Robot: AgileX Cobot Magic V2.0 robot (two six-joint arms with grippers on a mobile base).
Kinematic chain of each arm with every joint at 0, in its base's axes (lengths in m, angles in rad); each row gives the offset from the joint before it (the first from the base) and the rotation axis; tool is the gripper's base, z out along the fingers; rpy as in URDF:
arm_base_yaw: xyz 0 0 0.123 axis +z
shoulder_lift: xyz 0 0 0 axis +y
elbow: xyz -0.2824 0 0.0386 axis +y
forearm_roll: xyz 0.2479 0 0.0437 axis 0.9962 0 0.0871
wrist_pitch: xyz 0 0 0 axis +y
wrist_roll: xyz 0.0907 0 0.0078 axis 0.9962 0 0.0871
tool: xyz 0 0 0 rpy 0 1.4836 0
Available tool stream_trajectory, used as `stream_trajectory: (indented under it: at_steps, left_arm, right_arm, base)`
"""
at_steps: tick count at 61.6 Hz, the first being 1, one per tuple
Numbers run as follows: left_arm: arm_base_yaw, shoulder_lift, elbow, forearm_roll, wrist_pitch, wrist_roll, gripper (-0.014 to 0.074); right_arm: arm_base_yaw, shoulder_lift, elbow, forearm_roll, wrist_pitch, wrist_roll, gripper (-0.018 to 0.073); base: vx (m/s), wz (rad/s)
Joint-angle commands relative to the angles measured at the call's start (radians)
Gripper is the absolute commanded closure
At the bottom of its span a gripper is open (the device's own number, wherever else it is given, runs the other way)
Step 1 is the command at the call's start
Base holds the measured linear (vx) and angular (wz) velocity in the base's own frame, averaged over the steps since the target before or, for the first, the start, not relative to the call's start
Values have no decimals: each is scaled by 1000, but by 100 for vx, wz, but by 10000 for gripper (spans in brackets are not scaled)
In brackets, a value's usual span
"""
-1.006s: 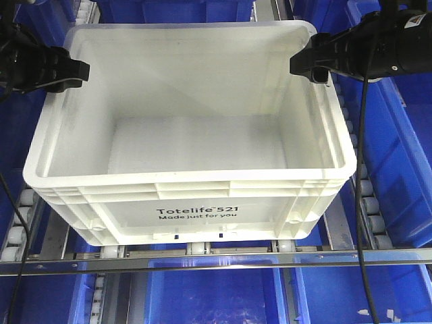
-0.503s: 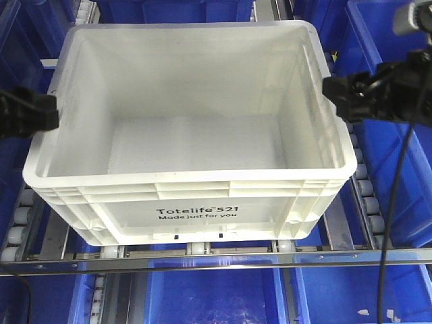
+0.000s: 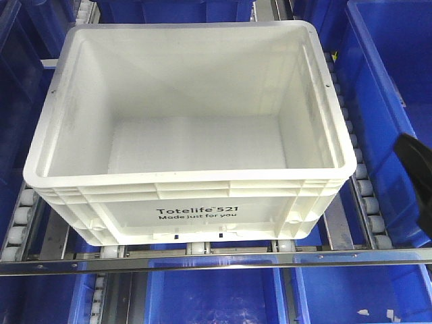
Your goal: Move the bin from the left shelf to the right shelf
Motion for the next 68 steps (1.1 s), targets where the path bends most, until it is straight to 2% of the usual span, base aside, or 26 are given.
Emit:
stream_trajectory:
  at_steps: [1, 7, 11, 21, 26, 60, 64, 68]
  left_arm:
    - [-6, -76, -20, -5, -14, 1, 210]
    - [-6, -132, 0, -6, -9, 1, 210]
    - [-6, -138, 27, -7, -60, 1, 210]
    - [-6, -99, 108, -7, -297, 1, 210]
    - [-6, -72, 137, -7, -376, 1, 210]
    - [-6, -44, 137, -7, -385, 1, 213]
    - [-6, -44, 137, -7, -391, 1, 237]
    - [-6, -44, 137, -7, -393, 1, 314]
  right_arm:
    - [-3, -78, 3, -5, -30, -11, -2]
    - [-3, -133, 22, -29, 1, -13, -2]
    - [-3, -138, 39, -48, -33, -39, -2]
    - [-3, -67, 120, -53, -317, -86, -2]
    - [-3, -9, 135, -53, -396, -86, -2]
    - [-3, 54, 135, -50, -415, -86, -2]
    - [-3, 54, 135, -50, -415, -86, 22]
    - [-3, 54, 135, -50, -415, -86, 102]
  base:
    - [0, 0]
    - [0, 0]
    - [0, 0]
    - [0, 0]
    - [0, 0]
    - [0, 0]
    - [0, 0]
    - [0, 0]
